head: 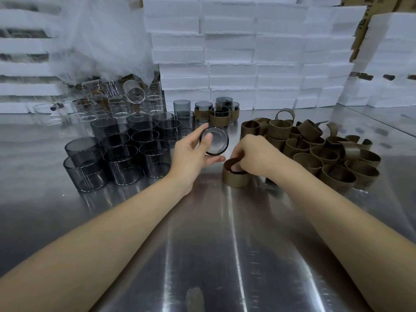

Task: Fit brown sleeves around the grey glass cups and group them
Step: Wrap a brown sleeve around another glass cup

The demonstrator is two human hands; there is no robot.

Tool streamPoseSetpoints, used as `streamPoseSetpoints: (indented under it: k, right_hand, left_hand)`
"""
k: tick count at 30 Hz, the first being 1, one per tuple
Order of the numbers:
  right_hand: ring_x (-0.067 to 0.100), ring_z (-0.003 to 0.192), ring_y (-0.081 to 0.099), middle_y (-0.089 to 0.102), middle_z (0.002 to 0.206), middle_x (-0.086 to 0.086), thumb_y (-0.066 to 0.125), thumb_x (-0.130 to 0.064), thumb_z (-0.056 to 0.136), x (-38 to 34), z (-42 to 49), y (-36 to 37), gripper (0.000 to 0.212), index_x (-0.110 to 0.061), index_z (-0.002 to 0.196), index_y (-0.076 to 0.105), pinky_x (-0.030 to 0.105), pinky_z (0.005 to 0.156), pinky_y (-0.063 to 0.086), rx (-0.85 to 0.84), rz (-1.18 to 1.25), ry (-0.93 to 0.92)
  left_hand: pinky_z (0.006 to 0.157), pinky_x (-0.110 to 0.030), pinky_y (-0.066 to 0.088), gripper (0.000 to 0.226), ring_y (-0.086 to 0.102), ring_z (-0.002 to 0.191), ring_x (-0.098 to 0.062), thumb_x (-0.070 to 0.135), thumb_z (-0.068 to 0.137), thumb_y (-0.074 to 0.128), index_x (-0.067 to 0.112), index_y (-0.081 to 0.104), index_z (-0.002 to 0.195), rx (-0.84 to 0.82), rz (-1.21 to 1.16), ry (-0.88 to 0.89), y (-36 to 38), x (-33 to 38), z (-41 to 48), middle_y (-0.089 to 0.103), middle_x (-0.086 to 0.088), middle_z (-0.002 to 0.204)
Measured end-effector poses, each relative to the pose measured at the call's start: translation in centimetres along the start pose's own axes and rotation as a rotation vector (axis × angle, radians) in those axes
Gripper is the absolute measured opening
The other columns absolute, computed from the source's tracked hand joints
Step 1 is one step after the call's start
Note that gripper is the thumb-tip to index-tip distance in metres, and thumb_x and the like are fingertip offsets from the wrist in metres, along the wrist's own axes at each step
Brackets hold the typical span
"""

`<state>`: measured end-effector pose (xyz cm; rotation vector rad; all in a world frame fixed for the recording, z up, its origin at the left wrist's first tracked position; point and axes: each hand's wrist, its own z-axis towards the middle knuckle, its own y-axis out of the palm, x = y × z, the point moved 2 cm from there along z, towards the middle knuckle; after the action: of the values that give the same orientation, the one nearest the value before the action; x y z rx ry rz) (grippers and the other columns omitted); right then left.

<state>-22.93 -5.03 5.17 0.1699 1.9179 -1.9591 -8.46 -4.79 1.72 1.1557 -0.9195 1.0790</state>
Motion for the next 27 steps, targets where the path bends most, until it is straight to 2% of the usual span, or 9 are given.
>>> streamPoseSetpoints:
  k: [2, 5, 8, 11, 14, 16, 20, 24, 27]
  right_hand:
    - [0.021, 0.085, 0.066, 0.069, 0.081, 0.004, 0.075, -0.016, 0.081, -0.3, -0.3, 0.0, 0.005, -0.02, 0.083, 0.072, 0.037, 0.082, 0.056, -0.017, 0.07, -0.055]
    - [0.011, 0.07, 0.062, 0.072, 0.078, 0.004, 0.077, -0.019, 0.08, -0.7, -0.5, -0.7, 0.005, -0.014, 0.08, 0.074, 0.034, 0.078, 0.054, 0.0, 0.283, -0.131]
    - [0.01, 0.067, 0.061, 0.069, 0.073, 0.001, 0.074, -0.021, 0.083, -0.5, -0.1, -1.2, 0.017, -0.021, 0.069, 0.066, 0.023, 0.068, 0.05, 0.195, 0.464, -0.115]
    - [0.012, 0.062, 0.053, 0.058, 0.063, -0.002, 0.065, -0.018, 0.083, -0.2, 0.1, -1.0, 0.026, -0.02, 0.063, 0.049, 0.024, 0.056, 0.041, 0.485, 0.412, -0.089]
    - [0.013, 0.059, 0.041, 0.042, 0.064, -0.004, 0.06, -0.018, 0.083, -0.2, -0.1, -0.4, 0.035, -0.018, 0.057, 0.035, 0.032, 0.054, 0.03, 0.6, 0.294, -0.124]
    - [0.014, 0.063, 0.042, 0.041, 0.072, -0.004, 0.059, -0.017, 0.084, -0.2, -0.1, -0.1, 0.041, -0.018, 0.054, 0.031, 0.031, 0.058, 0.029, 0.63, 0.284, -0.168]
    - [0.01, 0.084, 0.051, 0.054, 0.089, -0.003, 0.061, -0.013, 0.082, -0.3, 0.1, 0.3, 0.043, -0.015, 0.052, 0.032, 0.026, 0.067, 0.032, 0.66, 0.386, -0.221]
    - [0.006, 0.049, 0.035, 0.036, 0.042, -0.01, 0.06, -0.008, 0.082, 0.0, 0.4, 0.5, 0.046, -0.018, 0.05, 0.028, 0.015, 0.052, 0.032, 0.616, 0.535, -0.213]
    - [-0.001, 0.043, 0.04, 0.035, 0.035, -0.013, 0.061, -0.004, 0.079, 0.5, 0.7, 0.5, 0.046, -0.016, 0.048, 0.03, 0.01, 0.051, 0.032, 0.596, 0.597, -0.187]
  left_hand:
    - [0.07, -0.022, 0.058, 0.045, 0.067, 0.108, -0.032, 0.014, 0.096, 0.059, 0.015, 0.049, 0.14, 0.016, -0.007, 0.017, -0.1, -0.1, 0.1, 0.041, -0.002, 0.145]
    - [0.096, -0.038, 0.054, 0.046, 0.05, 0.132, -0.026, 0.019, 0.095, 0.061, 0.017, 0.051, 0.14, 0.049, 0.11, 0.036, -0.3, -0.3, 0.4, 0.049, -0.005, 0.146]
    - [0.091, -0.044, 0.056, 0.039, 0.064, 0.113, -0.022, 0.019, 0.099, 0.056, 0.016, 0.054, 0.138, 0.07, 0.092, -0.012, -0.1, -0.2, 0.4, 0.06, -0.008, 0.135]
    - [0.083, -0.04, 0.06, 0.037, 0.073, 0.084, -0.037, 0.033, 0.104, 0.043, 0.018, 0.057, 0.135, 0.036, 0.011, -0.101, 0.3, 0.2, 0.1, 0.063, -0.008, 0.13]
    - [0.096, -0.043, 0.053, 0.056, 0.073, 0.083, -0.039, 0.059, 0.098, 0.035, 0.022, 0.059, 0.134, -0.002, 0.059, -0.106, 0.4, 0.3, 0.0, 0.057, 0.001, 0.139]
    - [0.094, -0.044, 0.054, 0.06, 0.073, 0.084, -0.038, 0.063, 0.093, 0.041, 0.02, 0.063, 0.129, -0.029, 0.067, -0.087, 0.7, 0.5, -0.3, 0.062, 0.002, 0.133]
    - [0.071, -0.03, 0.06, 0.034, 0.072, 0.094, -0.033, 0.035, 0.096, 0.058, 0.014, 0.067, 0.121, -0.096, 0.063, -0.002, 1.1, 0.8, -0.7, 0.066, -0.009, 0.124]
    - [0.07, -0.026, 0.059, 0.031, 0.072, 0.088, -0.035, 0.013, 0.096, 0.06, 0.01, 0.062, 0.127, -0.12, 0.079, 0.025, 1.0, 0.8, -0.7, 0.065, -0.01, 0.126]
    - [0.07, -0.026, 0.059, 0.036, 0.073, 0.082, -0.036, 0.001, 0.096, 0.054, 0.01, 0.06, 0.13, -0.11, 0.115, 0.028, 0.9, 0.8, -0.7, 0.062, -0.008, 0.129]
